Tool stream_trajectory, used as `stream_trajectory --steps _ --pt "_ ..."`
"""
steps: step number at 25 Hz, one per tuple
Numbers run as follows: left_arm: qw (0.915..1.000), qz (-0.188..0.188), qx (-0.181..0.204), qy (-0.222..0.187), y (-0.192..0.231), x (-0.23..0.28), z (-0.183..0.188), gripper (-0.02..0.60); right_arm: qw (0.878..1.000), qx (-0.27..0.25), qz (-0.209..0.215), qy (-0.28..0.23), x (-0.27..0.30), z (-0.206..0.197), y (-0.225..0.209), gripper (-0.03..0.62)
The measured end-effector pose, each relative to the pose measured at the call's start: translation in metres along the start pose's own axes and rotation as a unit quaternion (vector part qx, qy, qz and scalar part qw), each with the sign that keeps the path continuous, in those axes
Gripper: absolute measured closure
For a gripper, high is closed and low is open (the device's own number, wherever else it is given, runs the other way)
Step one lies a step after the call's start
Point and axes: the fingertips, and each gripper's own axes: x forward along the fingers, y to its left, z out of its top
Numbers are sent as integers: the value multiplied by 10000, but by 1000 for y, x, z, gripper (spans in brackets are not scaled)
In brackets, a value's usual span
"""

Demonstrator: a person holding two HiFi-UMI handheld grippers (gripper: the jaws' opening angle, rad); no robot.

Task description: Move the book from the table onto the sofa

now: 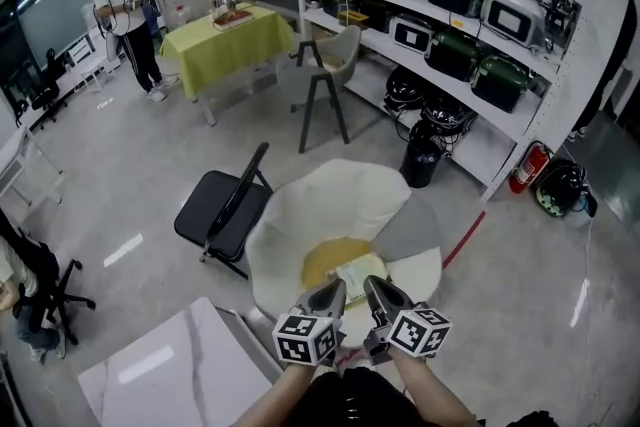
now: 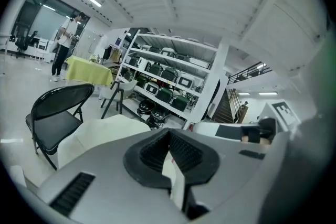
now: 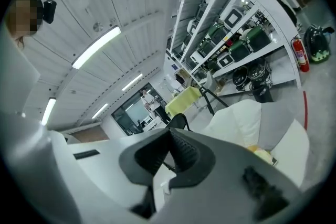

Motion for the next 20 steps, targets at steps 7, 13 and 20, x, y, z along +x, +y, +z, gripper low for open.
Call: stream_trajectory --steps 7,13,20 --pt "9994 -214 272 -83 -22 -6 22 572 9981 -492 -336 -140 -21 16 4 582" --pt "9993 -209 271 -169 -28 1 33 572 9981 -414 -434 -103 -32 14 2 583" --pt "9990 -298 261 -184 -35 2 27 572 9971 -686 -297 -159 -29 11 16 583"
